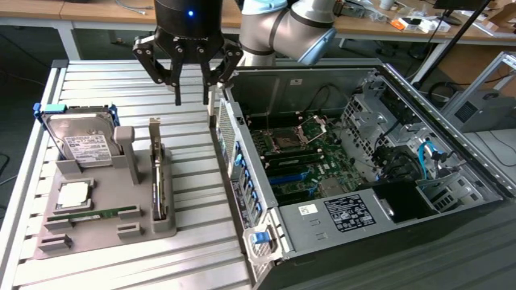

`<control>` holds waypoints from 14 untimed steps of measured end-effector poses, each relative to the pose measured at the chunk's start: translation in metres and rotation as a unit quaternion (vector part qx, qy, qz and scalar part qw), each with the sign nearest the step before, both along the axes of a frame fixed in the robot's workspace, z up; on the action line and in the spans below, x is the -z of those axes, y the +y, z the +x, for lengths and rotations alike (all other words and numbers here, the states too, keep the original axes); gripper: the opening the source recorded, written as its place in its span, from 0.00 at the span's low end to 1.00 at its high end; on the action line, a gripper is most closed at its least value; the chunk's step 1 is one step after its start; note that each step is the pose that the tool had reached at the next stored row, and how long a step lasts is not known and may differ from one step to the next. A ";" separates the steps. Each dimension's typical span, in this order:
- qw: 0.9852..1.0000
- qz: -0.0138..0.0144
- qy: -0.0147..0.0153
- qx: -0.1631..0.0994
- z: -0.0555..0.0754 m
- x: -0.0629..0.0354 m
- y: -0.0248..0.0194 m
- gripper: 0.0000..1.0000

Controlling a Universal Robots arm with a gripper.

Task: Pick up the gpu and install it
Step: 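Pick up the gpu and move the gpu toward the slot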

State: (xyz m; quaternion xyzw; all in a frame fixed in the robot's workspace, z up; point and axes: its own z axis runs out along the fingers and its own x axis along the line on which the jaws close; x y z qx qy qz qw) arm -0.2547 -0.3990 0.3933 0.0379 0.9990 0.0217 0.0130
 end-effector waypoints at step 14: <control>1.000 0.000 0.000 0.000 -0.005 0.0038 -0.0012 0.50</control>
